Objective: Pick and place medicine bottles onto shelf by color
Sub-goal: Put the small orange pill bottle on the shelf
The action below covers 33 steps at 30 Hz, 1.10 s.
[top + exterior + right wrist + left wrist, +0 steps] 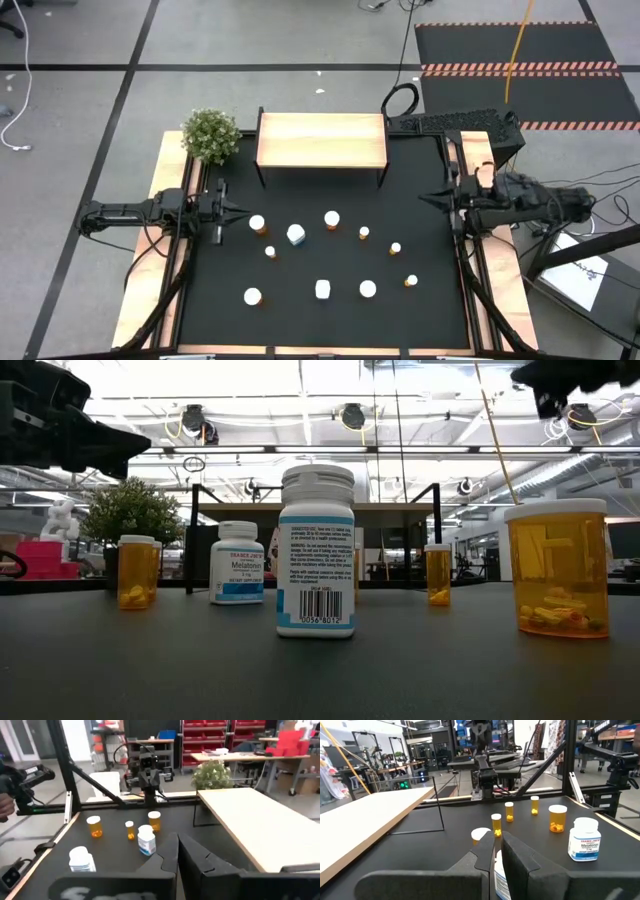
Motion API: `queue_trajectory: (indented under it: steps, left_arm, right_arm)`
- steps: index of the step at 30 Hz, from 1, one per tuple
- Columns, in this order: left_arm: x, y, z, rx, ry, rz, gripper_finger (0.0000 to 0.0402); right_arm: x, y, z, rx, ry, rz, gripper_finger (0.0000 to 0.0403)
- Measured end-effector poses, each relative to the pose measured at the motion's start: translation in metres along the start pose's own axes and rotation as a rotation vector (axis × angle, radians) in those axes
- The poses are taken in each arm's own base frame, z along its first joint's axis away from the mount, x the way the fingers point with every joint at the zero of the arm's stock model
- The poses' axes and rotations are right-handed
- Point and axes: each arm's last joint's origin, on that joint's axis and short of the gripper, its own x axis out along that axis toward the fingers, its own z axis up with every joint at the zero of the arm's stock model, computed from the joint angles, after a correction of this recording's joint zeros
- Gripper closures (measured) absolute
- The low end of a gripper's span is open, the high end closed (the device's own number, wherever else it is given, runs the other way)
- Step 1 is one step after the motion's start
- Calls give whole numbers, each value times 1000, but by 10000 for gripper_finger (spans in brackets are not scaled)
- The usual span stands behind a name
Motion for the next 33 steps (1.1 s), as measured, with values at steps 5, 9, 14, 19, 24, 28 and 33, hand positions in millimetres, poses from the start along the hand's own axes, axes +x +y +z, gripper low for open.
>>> queue_trajectory:
  steps: [5,9,14,19,24,28,33]
  left_arm:
    - [0,1,0,-1,2,23,366]
    - [0,1,0,-17,4,25,367]
    - [0,1,0,-67,4,50,367]
    - [0,2,0,-122,3,53,367]
    - [-1,2,3,-153,7,59,367]
    - [-2,4,23,-145,7,59,367]
    - [-4,9,63,-108,60,55,367]
  right_arm:
    - [3,2,37,-9,47,-22,403]
    - [7,5,62,-16,86,-25,403]
    - [16,8,89,-32,177,-30,403]
    - [22,11,113,-36,282,-38,403]
    - [31,13,117,-46,341,-43,403]
    - [39,14,111,-65,378,-44,403]
    - [50,15,97,-75,409,-46,403]
